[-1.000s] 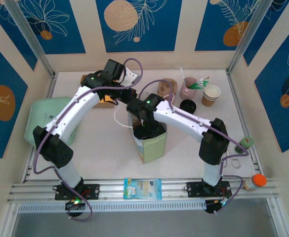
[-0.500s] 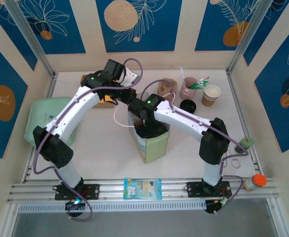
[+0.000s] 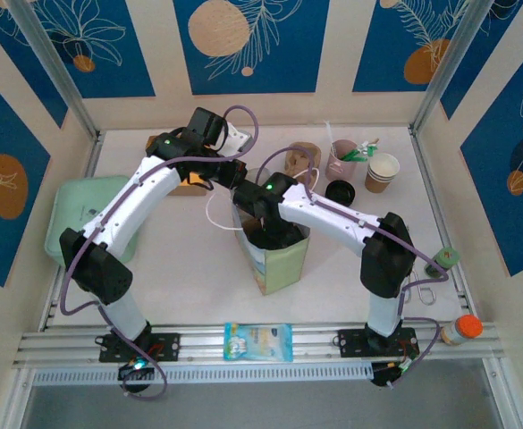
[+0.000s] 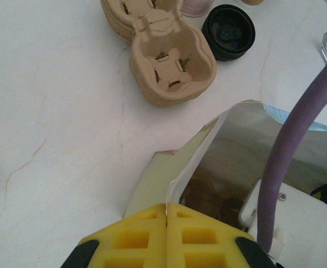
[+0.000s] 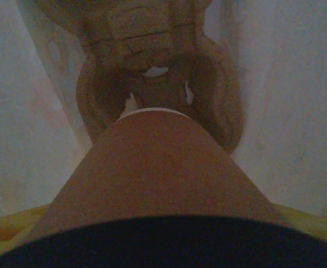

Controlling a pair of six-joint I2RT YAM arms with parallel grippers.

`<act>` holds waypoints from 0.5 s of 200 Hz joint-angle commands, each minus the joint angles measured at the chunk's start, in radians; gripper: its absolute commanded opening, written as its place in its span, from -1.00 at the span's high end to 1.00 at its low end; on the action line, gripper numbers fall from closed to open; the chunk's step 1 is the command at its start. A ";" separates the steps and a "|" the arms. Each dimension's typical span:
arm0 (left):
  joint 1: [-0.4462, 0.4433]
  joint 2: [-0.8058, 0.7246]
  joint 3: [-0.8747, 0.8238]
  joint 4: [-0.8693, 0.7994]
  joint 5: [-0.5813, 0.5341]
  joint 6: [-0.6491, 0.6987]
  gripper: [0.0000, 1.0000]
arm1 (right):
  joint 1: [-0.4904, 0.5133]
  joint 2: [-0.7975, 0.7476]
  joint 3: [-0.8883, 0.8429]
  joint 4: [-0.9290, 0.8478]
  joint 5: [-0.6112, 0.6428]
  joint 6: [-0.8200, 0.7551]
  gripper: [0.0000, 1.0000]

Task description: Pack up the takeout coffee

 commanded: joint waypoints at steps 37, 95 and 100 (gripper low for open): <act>-0.005 -0.012 0.035 -0.028 -0.020 0.007 1.00 | -0.014 -0.007 0.006 -0.026 0.028 0.014 -0.07; -0.005 -0.009 0.032 -0.035 -0.024 0.014 1.00 | -0.008 -0.026 0.045 -0.052 0.051 0.006 -0.06; -0.005 -0.009 0.032 -0.035 -0.026 0.014 1.00 | -0.008 -0.027 0.047 -0.054 0.052 0.005 -0.06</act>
